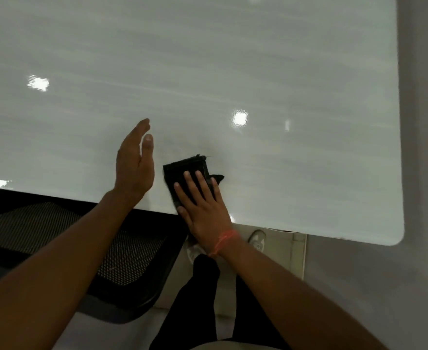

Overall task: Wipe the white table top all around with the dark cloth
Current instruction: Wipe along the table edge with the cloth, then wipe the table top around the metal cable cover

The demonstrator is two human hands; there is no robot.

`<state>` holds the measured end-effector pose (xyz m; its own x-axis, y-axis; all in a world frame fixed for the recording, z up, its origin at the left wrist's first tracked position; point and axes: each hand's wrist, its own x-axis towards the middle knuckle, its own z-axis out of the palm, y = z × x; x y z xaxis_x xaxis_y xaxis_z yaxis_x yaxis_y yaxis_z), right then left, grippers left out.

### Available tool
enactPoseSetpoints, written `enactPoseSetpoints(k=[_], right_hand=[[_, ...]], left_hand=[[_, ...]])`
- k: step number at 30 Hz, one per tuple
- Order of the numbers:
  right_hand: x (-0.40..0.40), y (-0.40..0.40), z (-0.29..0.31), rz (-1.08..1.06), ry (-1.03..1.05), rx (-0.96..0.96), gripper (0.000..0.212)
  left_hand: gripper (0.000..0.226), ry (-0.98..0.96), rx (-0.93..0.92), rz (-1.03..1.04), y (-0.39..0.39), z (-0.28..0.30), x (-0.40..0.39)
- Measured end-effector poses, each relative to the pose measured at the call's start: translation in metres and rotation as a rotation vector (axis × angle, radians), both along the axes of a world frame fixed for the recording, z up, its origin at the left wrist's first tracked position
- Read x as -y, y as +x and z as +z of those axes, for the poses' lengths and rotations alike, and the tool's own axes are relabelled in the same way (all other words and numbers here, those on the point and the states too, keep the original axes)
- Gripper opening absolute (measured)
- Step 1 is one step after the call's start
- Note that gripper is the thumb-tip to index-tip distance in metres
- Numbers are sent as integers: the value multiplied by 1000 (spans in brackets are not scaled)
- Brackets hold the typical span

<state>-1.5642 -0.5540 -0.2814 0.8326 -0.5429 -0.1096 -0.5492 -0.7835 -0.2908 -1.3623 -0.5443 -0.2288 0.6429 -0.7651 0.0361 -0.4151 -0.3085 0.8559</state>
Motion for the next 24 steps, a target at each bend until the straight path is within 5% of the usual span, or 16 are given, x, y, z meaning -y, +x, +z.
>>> enactPoseSetpoints(k=[9, 14, 19, 24], right_hand=[[81, -215, 15, -399, -23, -186, 57], [148, -245, 18, -512, 4, -193, 59], [257, -221, 19, -523, 75, -67, 64], [297, -256, 32, -700, 278, 455, 51]], left_hand=[[55, 16, -35, -229, -106, 0, 50], [56, 51, -34, -417, -196, -2, 86], [55, 123, 95, -554, -270, -5, 148], [59, 262, 389, -564, -318, -32, 219]])
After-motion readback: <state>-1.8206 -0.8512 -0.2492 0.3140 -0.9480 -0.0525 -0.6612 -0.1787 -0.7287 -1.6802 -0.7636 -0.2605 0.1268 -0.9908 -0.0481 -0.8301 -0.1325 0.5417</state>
